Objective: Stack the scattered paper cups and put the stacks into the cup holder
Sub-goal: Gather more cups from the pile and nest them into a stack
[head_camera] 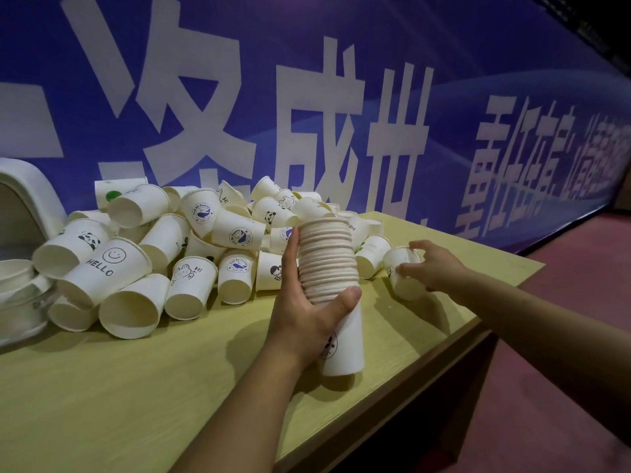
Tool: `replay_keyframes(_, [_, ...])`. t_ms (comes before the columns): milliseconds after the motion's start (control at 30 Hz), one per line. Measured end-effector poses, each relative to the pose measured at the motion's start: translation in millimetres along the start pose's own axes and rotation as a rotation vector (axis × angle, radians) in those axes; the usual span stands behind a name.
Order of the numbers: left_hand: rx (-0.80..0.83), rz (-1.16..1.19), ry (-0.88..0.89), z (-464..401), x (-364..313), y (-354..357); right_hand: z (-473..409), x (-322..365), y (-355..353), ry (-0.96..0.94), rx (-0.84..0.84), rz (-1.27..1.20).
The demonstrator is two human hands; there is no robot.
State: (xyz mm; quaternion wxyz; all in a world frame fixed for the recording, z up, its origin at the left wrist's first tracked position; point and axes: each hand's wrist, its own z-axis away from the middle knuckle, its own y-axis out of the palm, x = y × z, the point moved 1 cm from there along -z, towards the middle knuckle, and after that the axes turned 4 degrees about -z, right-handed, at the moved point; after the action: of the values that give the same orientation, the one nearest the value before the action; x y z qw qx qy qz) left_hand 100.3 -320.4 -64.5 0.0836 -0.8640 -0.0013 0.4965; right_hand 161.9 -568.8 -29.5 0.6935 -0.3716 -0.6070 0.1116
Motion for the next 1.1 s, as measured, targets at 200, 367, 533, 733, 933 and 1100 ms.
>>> replay_keyframes(200, [0.019,0.015,-0.01,-0.4,-0.2,-0.5,-0.2,-3.2,-15.4,0.156,0.209,-0.052])
replay_keyframes(367, [0.093,0.081,-0.029,0.1,-0.3,2.7,-4.2,-8.5,-24.8,0.001,-0.034,-0.25])
replay_keyframes(533, [0.123,0.092,-0.019,0.0,0.5,3.7,4.0,-7.1,-31.8,-0.255,-0.248,-0.491])
replay_keyframes(733, [0.127,0.085,0.009,-0.5,-0.3,3.3,42.9,53.0,-23.0,-0.527,-0.107,-0.743])
replay_keyframes(933, [0.142,0.06,0.001,0.5,-2.5,1.7,64.0,86.3,7.9,-0.528,0.124,-0.715])
replay_keyframes(1100, [0.134,0.003,0.0,-0.5,-1.1,1.3,66.4,93.5,14.3,-0.509,0.13,-0.704])
